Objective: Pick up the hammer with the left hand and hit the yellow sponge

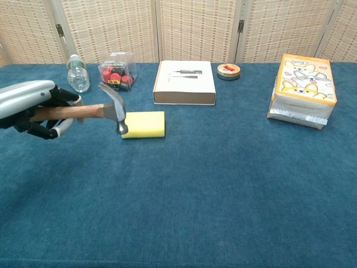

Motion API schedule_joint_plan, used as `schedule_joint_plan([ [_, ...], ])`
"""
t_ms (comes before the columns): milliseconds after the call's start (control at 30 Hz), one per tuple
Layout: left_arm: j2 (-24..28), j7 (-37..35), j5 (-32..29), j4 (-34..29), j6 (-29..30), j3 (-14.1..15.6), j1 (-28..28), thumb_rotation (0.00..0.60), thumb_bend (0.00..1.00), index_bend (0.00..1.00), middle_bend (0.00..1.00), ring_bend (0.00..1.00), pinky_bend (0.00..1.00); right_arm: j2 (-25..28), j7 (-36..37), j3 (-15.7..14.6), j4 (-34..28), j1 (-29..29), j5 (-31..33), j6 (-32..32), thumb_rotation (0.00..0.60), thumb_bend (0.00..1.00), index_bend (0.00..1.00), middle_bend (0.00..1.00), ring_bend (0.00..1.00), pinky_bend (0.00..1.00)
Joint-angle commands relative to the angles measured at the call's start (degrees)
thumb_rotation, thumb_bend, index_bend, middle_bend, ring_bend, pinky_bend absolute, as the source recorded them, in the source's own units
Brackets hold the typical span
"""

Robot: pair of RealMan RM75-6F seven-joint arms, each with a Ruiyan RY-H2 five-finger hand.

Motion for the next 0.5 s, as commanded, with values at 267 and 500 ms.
schedule_joint_plan([
  [267, -2.29, -6.95, 3.82, 5.32, 1.23, -3.26, -4.99, 0.6, 0.78, 0.79, 0.9, 0.82, 0.89, 0.33, -0.16, -0.13, -0.43, -0.71, -0.04, 0.91, 0.6, 0.35, 0.17, 0.3, 0.18, 0.23],
  [500, -8.31, -7.38, 5.19, 15.56, 2.34, -3.97, -7.72, 0.6, 0.78, 0.8, 0.91, 0.86, 0.91, 0.42, 0.13, -0.2, -0.19, -1.13, 0.31, 1.06, 0.6, 0.35, 0.17, 0.31, 0.18, 0.23],
])
